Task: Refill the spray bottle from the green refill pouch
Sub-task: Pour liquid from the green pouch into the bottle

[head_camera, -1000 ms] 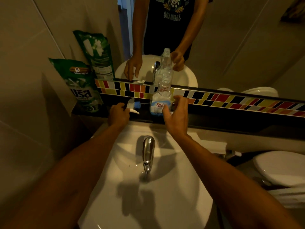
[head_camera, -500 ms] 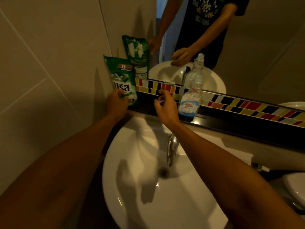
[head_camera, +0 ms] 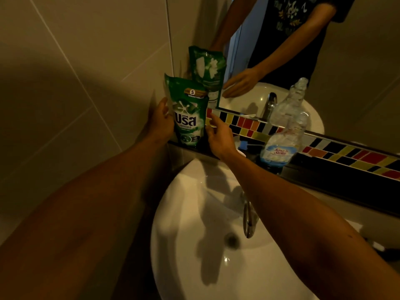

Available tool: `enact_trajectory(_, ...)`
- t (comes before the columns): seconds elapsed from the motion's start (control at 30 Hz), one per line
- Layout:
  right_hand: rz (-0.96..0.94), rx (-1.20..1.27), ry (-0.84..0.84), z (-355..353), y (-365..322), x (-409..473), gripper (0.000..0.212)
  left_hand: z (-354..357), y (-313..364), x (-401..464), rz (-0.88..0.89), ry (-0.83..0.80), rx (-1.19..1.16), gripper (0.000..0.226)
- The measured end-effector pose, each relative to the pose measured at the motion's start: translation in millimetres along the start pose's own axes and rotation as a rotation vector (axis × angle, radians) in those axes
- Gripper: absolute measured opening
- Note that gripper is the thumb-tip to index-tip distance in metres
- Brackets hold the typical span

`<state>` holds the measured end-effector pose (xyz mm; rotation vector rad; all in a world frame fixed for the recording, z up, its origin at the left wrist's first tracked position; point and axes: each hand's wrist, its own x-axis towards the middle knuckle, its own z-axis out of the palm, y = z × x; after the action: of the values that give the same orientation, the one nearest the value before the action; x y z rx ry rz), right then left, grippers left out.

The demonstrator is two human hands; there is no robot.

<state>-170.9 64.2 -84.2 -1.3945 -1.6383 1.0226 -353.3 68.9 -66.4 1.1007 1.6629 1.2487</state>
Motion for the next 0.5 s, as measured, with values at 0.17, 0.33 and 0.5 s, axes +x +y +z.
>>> enact_trajectory(0.17,-0.032,0.034,0.056,22,13,22,0.034,-3,-15,26,-0.019,-0.04,0.171,0.051)
enact_trajectory(0.33,-0.015,0.016,0.155,33,25,34,0.022,3,-19,32,-0.008,-0.051,0.055,0.03)
enact_trajectory(0.5,0.002,0.02,0.198,30,19,40,0.023,3,-33,32,0.017,-0.026,0.103,0.016)
